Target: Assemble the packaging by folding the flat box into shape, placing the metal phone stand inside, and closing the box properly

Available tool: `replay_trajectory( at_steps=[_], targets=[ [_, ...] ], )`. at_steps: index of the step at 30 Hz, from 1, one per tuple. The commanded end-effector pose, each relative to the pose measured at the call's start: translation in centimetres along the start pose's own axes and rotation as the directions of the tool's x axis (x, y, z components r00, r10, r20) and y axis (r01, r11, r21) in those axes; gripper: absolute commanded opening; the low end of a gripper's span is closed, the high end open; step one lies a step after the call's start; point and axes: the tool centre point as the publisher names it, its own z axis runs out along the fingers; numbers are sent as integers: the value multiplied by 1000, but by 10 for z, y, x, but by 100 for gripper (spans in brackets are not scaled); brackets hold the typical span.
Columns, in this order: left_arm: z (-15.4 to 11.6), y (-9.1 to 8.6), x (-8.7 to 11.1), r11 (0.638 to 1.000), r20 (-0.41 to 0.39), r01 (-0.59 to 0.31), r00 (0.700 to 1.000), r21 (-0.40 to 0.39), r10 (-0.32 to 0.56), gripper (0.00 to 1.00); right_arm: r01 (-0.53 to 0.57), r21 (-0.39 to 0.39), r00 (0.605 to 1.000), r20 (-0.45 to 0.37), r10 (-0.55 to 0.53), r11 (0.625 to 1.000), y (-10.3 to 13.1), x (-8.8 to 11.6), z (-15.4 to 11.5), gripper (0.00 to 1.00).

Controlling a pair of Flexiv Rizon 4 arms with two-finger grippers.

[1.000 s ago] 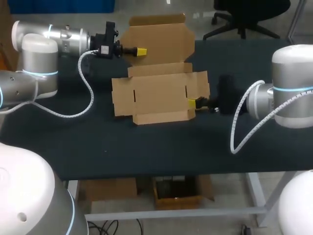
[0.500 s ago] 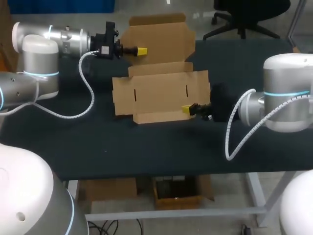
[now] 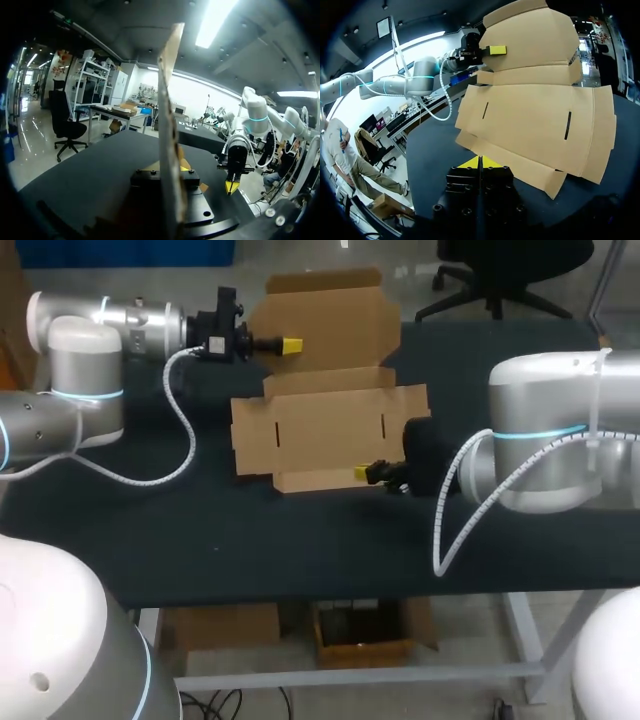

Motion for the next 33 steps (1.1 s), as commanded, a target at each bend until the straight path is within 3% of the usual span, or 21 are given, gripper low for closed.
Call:
replay_trajectory(
  at_steps=[1,22,33],
  targets=[
    [1,-2,3,1000,5,-3,1000,3,3,0,-3,0,1000,25,3,1000,-2,1,15,0],
    [3,-5,3,1000,-17,1,1000,-1,-1,0,-18,-16,997,81,20,1000,-10,-22,37,0],
    [7,-9,2,1000,-37,-13,999,-11,13,0,-8,17,995,98,6,1000,-15,-21,52,0]
  ],
)
